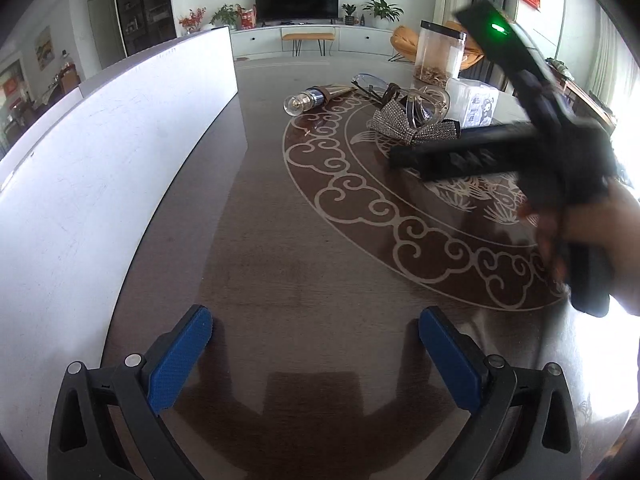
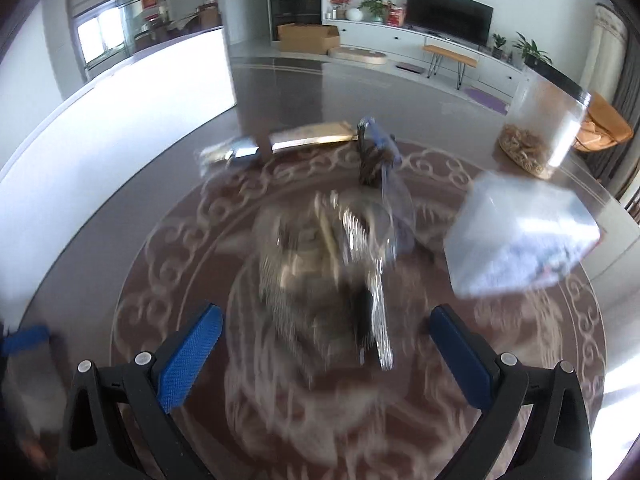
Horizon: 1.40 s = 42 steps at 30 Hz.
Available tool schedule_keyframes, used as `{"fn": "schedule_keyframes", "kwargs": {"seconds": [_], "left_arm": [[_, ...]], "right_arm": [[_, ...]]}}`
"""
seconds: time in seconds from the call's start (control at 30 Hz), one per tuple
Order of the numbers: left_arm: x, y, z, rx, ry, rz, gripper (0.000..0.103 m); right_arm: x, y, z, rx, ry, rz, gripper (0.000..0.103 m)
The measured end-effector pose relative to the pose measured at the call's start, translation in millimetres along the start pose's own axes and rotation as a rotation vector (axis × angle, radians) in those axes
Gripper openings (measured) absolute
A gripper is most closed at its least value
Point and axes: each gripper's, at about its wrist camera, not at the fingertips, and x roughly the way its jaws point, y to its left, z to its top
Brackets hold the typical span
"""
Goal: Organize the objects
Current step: 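Grasp the rhinestone bow hair clip with the right tool while the left tool grasps the gold tube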
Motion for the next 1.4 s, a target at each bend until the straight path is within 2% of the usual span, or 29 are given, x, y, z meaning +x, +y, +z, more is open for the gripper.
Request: {"fn": "schedule_keyframes", "kwargs": {"seconds": [0.07, 0.2, 0.3, 0.47, 0.53, 0.6, 0.63, 0.67, 0.77, 0.9, 1.13, 1.4], "left_arm": [[0, 0, 0, 0.0, 0.0, 0.0, 0.103], [1, 0, 1, 0.001, 0.0, 0.0, 0.103], [1, -1, 1, 0.001, 0.001, 0.0, 0.103], [0, -1, 1, -0.001, 0.001, 0.004, 0.103], [2, -1, 3, -0.011, 0.004, 0.012, 0.103], [8, -3, 11, -0.009, 0.012, 0.009, 0.103], [11, -4, 16, 0.002, 0.014, 0.001, 0.103], [16, -6, 23, 0.025, 0.017, -0.015, 0.103], [33, -11, 47, 0.117, 0.019, -0.078, 0.103], [60, -8, 83, 0.188, 0.02, -0.125, 0.103], [100, 6, 140, 0.167, 0.018, -0.115, 0.103], [136, -2, 191, 0.208, 0.017, -0.144, 0.103]], "right_arm": [[-6, 6, 3, -0.023, -0.042, 0.014, 0.056], [-20, 6, -17, -0.027, -0.049, 0.015, 0.055], [-48, -7, -57, -0.001, -0.048, -0.003, 0.055], [-101, -34, -132, 0.067, -0.047, -0.054, 0.056], [-118, -36, -151, 0.081, -0.048, -0.062, 0.057], [-125, -35, -161, 0.091, -0.044, -0.057, 0.068], [-124, -38, -161, 0.092, -0.036, -0.056, 0.087], [-120, -35, -162, 0.087, -0.012, -0.07, 0.098], [-120, -37, -158, 0.099, -0.004, -0.073, 0.099], [-123, -36, -158, 0.099, -0.004, -0.073, 0.1], [-123, -36, -159, 0.098, -0.004, -0.074, 0.1], [-123, -36, -160, 0.099, -0.002, -0.078, 0.101]]}}
